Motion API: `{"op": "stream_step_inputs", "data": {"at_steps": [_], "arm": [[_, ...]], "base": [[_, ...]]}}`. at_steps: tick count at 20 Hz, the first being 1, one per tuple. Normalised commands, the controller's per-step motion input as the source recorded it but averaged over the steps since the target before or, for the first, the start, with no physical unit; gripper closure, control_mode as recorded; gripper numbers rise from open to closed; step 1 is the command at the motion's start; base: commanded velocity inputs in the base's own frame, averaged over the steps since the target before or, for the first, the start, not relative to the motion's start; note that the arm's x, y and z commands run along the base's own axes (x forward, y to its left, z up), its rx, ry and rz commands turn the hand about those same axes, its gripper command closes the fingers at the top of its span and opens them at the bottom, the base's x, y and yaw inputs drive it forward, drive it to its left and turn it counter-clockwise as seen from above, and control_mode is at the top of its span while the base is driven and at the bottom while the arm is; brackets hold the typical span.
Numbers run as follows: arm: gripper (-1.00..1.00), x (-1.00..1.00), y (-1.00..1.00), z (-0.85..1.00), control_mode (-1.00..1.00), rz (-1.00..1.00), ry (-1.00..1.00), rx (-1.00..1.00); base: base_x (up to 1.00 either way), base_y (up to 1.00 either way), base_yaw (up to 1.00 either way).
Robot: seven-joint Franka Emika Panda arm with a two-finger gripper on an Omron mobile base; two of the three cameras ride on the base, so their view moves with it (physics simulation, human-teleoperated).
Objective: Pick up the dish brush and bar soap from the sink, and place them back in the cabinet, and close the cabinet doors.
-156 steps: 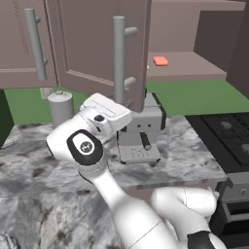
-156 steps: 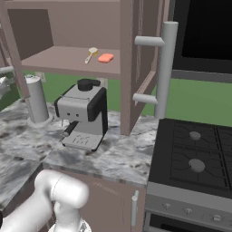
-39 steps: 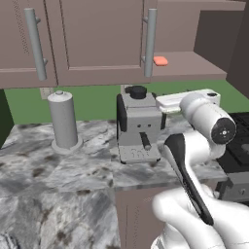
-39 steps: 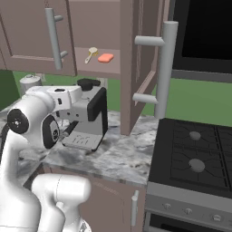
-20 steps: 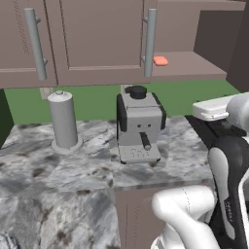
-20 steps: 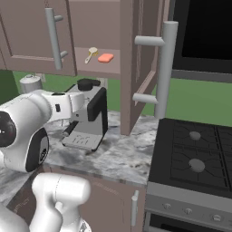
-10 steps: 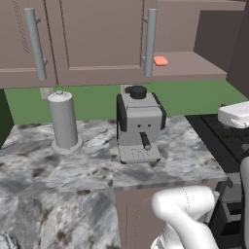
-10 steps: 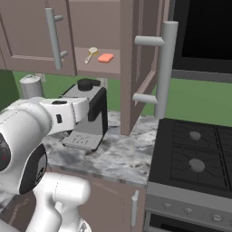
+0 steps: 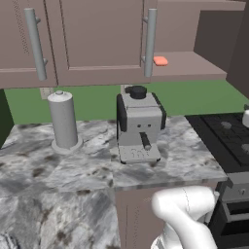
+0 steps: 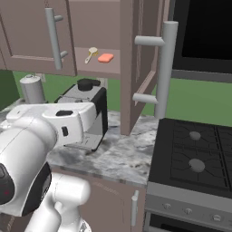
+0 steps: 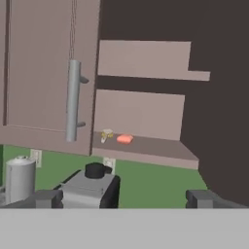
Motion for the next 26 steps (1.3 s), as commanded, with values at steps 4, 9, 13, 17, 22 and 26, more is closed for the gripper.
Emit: {"op": "stream_step_inputs", "data": {"at_steps": [4,9,13,17,22,26], "arm": [[-1.00,-0.31,0.00,-0.14,-1.00,-0.03,-0.15,0.00],[-1.00,-0.29,-0.08,-0.21,-1.00,-0.06,-0.13,0.02],[-1.00,-0.34,-0.09,-0.14,-1.00,-0.09,-0.04,0.00],[-1.00,-0.17,-0.33,-0.19,-1.00,-0.02,-0.01,0.00],[-1.00,-0.18,-0.39,-0.27,-1.00,0.00,0.00,0.00],[-1.00,-0.07,-0.34,-0.37,-1.00,0.00,-0.03,0.00]], "base": [[0.00,0.00,0.00],[0.00,0.00,0.00],[0.00,0.00,0.00],[0.00,0.00,0.00],[0.00,0.00,0.00],[0.00,0.00,0.00]]}}
